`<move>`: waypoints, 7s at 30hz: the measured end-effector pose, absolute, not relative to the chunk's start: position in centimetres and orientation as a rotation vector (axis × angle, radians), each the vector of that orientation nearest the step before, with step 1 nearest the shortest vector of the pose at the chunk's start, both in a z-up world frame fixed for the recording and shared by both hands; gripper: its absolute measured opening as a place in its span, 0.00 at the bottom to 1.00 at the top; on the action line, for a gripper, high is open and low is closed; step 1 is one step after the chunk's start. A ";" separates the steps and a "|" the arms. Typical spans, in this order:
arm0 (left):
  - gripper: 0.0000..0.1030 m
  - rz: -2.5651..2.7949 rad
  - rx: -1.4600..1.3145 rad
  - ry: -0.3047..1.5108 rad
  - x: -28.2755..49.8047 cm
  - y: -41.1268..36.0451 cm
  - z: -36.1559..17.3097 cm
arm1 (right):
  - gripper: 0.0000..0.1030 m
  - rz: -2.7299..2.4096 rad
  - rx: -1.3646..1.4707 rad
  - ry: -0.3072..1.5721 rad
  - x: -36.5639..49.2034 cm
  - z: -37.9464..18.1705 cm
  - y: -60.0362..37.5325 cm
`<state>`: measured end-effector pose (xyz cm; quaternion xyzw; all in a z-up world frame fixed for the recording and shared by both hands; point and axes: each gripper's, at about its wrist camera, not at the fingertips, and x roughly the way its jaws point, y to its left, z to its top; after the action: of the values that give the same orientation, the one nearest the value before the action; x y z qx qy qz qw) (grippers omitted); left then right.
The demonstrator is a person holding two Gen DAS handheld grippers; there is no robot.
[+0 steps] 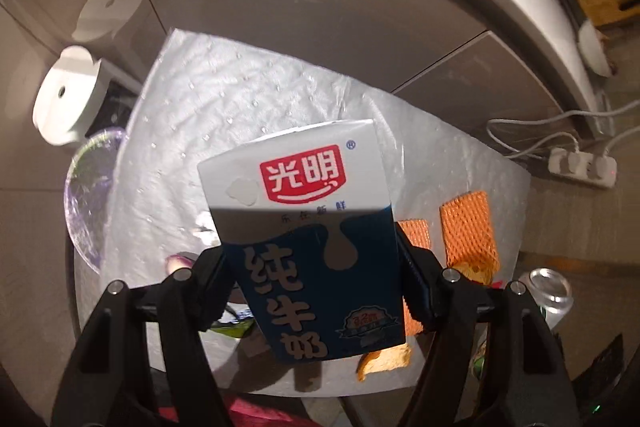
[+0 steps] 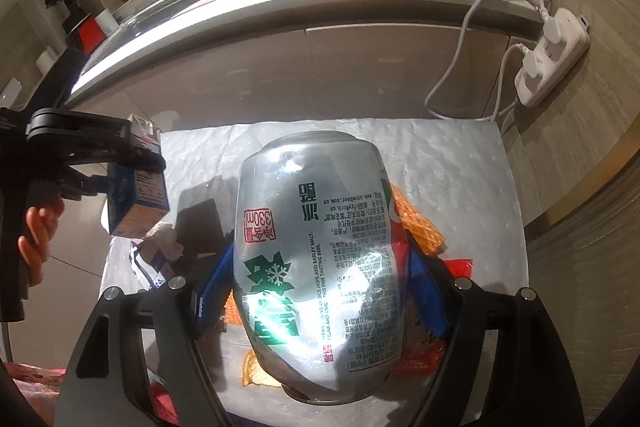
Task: Collect trash
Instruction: 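Carry the milk carton over the purple-bagged bin and open the left tool, then carry the silver can over the bin and open the right tool, then move both tools back over the table, then grasp an orange foam net with the left tool while the right tool grasps another net, then carry the orange foam net over the bin and open the left tool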
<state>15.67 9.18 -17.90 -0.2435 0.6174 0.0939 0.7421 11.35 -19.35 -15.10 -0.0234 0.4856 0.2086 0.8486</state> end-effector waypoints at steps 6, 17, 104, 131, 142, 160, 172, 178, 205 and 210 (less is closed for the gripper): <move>0.66 0.182 -0.352 1.212 7.2 17.0 -13.5 | 0.75 0.531 -0.083 0.976 8.5 -12.3 -13.2; 0.66 0.098 -0.085 1.234 0.2 28.4 -22.9 | 0.75 0.596 0.025 0.972 2.0 -11.0 2.1; 0.93 -0.333 0.146 0.892 -4.6 17.3 -13.2 | 0.98 -0.025 0.105 0.841 -7.2 -6.1 -10.7; 0.93 -0.236 0.000 1.270 13.9 -6.7 -24.1 | 0.98 0.095 0.099 0.963 -1.5 -10.4 -24.8; 0.33 -0.164 0.035 1.388 15.2 -8.7 -26.9 | 0.98 0.151 0.135 0.991 1.1 -12.4 -27.2; 0.20 -0.236 -0.079 1.140 9.3 -2.6 -13.4 | 0.93 0.556 -0.251 1.060 18.7 -20.2 -20.2; 0.21 -0.082 -0.107 1.074 5.8 2.7 -11.3 | 0.18 0.662 -0.347 1.259 21.9 -26.1 -17.8; 0.21 -0.039 -0.132 1.057 4.3 5.5 -11.2 | 0.11 0.640 -0.298 1.218 21.4 -24.2 -17.5; 0.21 -0.036 -0.087 1.138 -5.3 27.1 -19.4 | 0.11 0.775 0.045 0.854 2.6 -4.2 1.0; 0.21 -0.080 -0.043 1.266 -3.6 29.0 -27.7 | 0.11 0.744 0.081 0.870 0.3 -3.2 2.6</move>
<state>-3.61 29.00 -27.70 -0.0201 0.5913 -0.0375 0.8054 0.35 2.60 -3.24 0.0385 0.4117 0.3519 0.8398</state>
